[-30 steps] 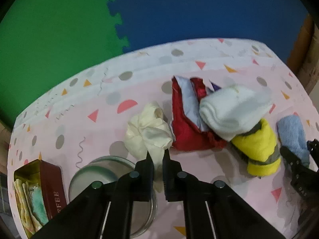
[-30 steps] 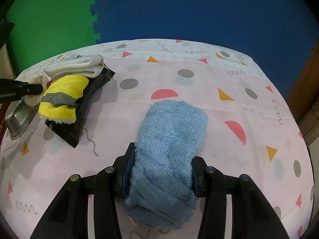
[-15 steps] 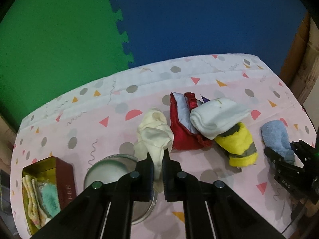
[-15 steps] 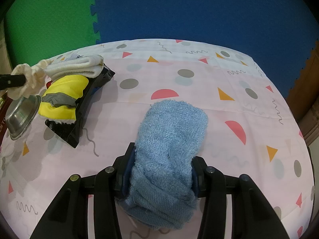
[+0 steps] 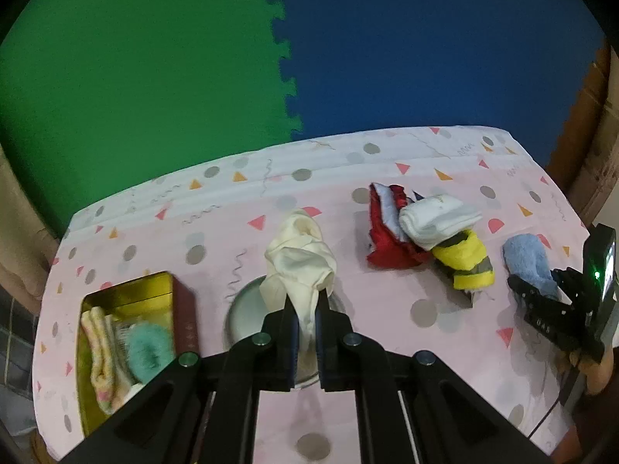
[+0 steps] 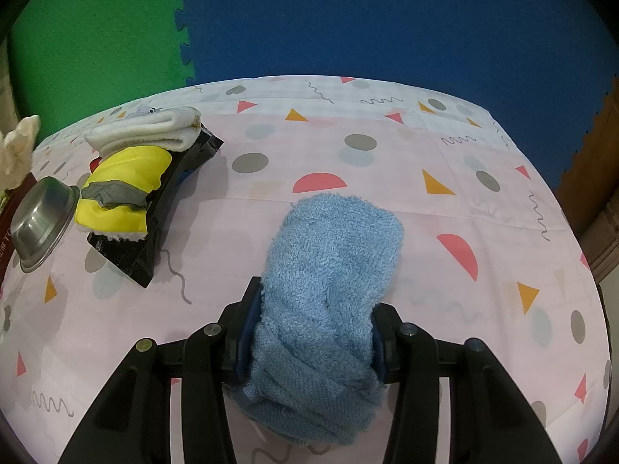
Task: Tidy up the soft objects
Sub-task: 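Carry the cream cloth into the gold tin and open the left gripper while the right holds the towel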
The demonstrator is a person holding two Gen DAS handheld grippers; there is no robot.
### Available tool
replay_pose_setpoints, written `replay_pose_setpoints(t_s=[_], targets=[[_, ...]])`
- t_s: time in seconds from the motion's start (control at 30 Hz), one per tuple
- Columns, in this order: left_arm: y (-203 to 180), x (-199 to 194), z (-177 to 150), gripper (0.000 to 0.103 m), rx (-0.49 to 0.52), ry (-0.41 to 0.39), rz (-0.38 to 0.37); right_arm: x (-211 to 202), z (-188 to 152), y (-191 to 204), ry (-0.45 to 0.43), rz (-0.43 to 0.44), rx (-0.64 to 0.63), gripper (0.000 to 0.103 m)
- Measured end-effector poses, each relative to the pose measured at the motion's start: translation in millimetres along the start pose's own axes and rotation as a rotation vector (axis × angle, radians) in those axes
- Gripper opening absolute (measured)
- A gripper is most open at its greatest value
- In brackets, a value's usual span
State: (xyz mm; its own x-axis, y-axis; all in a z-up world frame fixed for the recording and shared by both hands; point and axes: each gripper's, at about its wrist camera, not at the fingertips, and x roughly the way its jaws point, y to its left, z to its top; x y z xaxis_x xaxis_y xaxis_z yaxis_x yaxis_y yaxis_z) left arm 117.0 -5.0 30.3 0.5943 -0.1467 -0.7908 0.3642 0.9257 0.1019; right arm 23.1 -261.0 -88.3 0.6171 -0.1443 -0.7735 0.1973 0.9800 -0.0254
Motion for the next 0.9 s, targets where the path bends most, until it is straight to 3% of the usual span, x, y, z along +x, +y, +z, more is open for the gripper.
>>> replay_pose_setpoints(t_s=[0.33, 0.9], targets=[[51.2, -37.0, -17.5, 0.007, -0.074, -0.021, 0.078, 0.2, 0.0, 0.2, 0.000, 0.000, 0.001, 0.044], [158.5, -51.6, -64.6, 0.007, -0.230, 0.038, 0.248, 0.4, -0.2, -0.3, 0.000, -0.001, 0.001, 0.045]])
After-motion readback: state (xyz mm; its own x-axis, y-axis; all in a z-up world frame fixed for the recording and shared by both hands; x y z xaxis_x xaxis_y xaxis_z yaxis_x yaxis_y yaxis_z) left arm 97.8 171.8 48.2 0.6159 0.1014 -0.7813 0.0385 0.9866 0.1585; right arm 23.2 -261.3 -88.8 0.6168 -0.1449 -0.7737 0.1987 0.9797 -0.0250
